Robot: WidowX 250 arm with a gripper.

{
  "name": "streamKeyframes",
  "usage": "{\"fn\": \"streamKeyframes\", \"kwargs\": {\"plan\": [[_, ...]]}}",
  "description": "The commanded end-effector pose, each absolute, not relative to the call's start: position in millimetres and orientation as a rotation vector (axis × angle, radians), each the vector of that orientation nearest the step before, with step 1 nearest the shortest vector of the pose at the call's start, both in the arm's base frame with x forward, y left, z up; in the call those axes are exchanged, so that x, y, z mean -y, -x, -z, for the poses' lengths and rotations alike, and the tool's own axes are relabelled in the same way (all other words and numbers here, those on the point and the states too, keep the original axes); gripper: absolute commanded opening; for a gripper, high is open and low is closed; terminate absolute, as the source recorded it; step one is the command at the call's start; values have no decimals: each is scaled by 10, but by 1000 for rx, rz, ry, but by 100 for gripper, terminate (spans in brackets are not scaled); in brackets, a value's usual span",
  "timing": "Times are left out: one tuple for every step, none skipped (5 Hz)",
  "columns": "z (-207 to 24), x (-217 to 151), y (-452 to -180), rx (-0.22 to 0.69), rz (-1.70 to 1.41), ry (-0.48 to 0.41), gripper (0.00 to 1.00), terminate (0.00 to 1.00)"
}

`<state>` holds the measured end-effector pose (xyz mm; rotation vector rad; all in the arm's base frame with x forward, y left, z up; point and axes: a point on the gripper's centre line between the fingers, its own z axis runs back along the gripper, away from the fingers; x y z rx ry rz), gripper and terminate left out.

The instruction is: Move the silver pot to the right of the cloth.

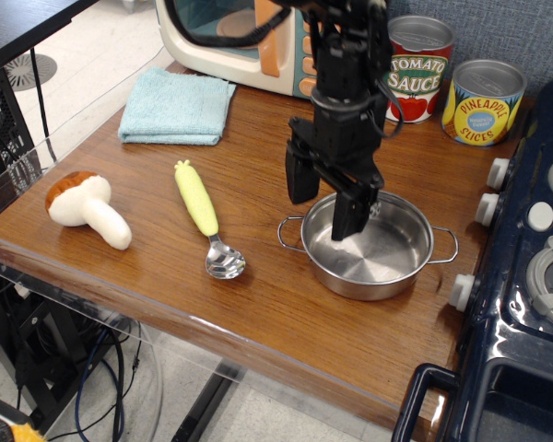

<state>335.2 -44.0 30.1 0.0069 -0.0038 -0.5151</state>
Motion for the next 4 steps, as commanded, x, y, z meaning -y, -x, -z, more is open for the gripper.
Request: {"fn": "streamKeyframes", "kwargs": {"plan": [[-407,358,-3398,67,520,-36,0,0],[-408,351,-3397,63,513,-39,0,0],[-423,332,-3404,72,507,-41,0,0],[-492,231,-3402,85,479,-12,0,0]]}}
